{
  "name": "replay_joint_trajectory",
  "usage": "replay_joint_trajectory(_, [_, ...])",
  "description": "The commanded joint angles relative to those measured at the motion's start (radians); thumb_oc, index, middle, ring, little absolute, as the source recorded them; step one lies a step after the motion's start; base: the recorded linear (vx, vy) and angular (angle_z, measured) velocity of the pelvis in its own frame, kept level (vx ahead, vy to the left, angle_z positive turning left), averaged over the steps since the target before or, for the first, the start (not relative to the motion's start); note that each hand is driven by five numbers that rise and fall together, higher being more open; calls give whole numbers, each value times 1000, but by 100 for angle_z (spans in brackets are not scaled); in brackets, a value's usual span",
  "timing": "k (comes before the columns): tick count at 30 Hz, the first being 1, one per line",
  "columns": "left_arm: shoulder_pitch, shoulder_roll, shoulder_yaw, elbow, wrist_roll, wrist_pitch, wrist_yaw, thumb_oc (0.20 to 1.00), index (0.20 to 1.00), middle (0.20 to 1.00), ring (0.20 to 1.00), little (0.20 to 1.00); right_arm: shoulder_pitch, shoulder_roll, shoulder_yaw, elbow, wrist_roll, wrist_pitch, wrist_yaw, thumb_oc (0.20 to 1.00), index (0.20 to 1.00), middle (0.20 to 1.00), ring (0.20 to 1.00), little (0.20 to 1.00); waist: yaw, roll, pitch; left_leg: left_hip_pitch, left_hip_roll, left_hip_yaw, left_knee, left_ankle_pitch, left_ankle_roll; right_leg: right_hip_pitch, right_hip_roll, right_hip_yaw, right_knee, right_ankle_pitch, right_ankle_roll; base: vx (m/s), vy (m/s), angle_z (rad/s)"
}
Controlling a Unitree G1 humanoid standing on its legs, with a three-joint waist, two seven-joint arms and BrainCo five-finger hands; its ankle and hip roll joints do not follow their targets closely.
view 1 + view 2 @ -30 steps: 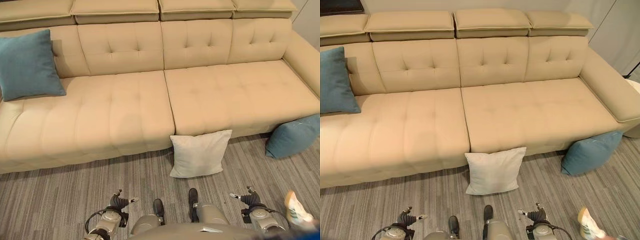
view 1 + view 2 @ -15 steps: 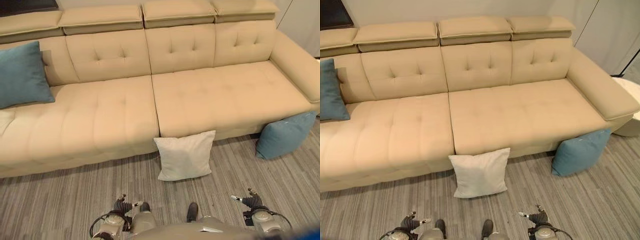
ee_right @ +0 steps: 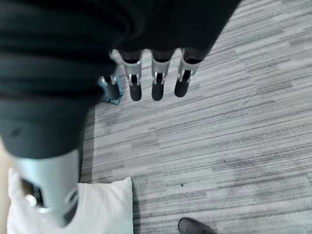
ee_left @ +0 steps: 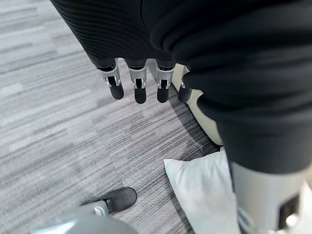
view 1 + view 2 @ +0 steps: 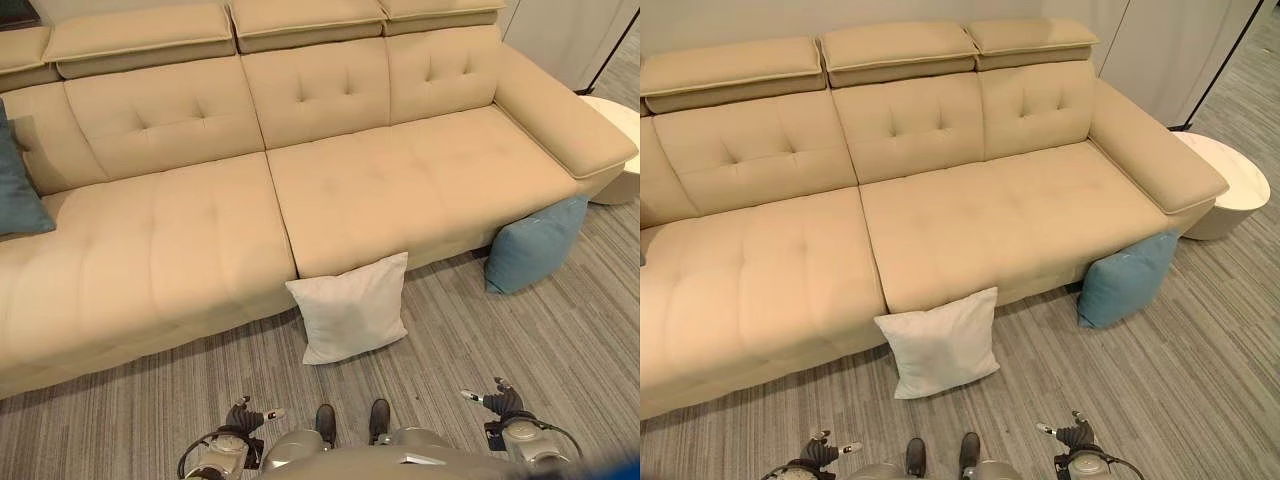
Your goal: Pick up all the scattered cushions and arrange them neatly on the sofa.
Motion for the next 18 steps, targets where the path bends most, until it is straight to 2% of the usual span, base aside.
replay_joint_trajectory(1, [-4,17,2,18,5,-13,8,1000,1000,1000,1000,1000,-13,-15,22,-29,-36,-11,-9,1000,1000,1000,1000,1000,22,-27,-13,-39,-26,-60,100,-102,-55,50,-69,34,3,-13,49,127,-10,-5])
replay_joint_trajectory(3, [-8,15,2,24,6,-15,9,1000,1000,1000,1000,1000,-22,-23,24,-46,-32,-14,-10,1000,1000,1000,1000,1000,13,-29,-14,-20,-32,-69,89,-111,-53,28,-76,34,-63,14,37,149,-30,-7])
replay_joint_trajectory(6, [-19,13,4,29,3,-17,13,1000,1000,1000,1000,1000,-32,-27,26,-47,-38,-10,-13,1000,1000,1000,1000,1000,-6,-35,-4,1,-41,-93,82,-123,-59,-10,-81,60,-171,74,50,133,-68,-9])
replay_joint_trajectory(10, [-24,12,5,35,8,-22,21,1000,1000,1000,1000,1000,-22,-28,27,-49,-40,-11,-11,1000,1000,1000,1000,1000,-15,-44,0,17,-46,-115,80,-139,-71,-9,-83,72,-219,95,51,139,-130,40])
replay_joint_trajectory(13, [-23,6,-1,41,9,-21,23,1000,1000,1000,1000,1000,-9,-30,26,-50,-32,-17,-14,1000,1000,1000,1000,1000,-19,-47,-14,23,-23,-133,83,-148,-93,12,-75,67,-219,86,36,148,-205,27])
replay_joint_trajectory(16, [-27,3,-16,31,9,-20,18,1000,1000,1000,1000,1000,11,-31,13,-61,-10,-28,-12,1000,1000,1000,1000,1000,-24,-47,-18,9,12,-140,124,-159,-127,46,-65,29,-213,47,10,148,-306,59])
replay_joint_trajectory(17, [-40,-2,-28,13,-4,-22,14,1000,1000,1000,1000,1000,14,-36,12,-60,-2,-33,-15,1000,1000,1000,1000,1000,-24,-56,5,-66,18,-128,253,-139,-158,82,-71,8,-233,34,-10,44,-239,86])
replay_joint_trajectory(18, [-40,-2,-28,13,-4,-22,14,1000,1000,1000,1000,1000,13,-36,12,-60,-2,-33,-15,1000,1000,1000,1000,1000,-25,-55,4,-70,18,-129,258,-141,-158,82,-71,7,-234,34,-10,-22,-231,91])
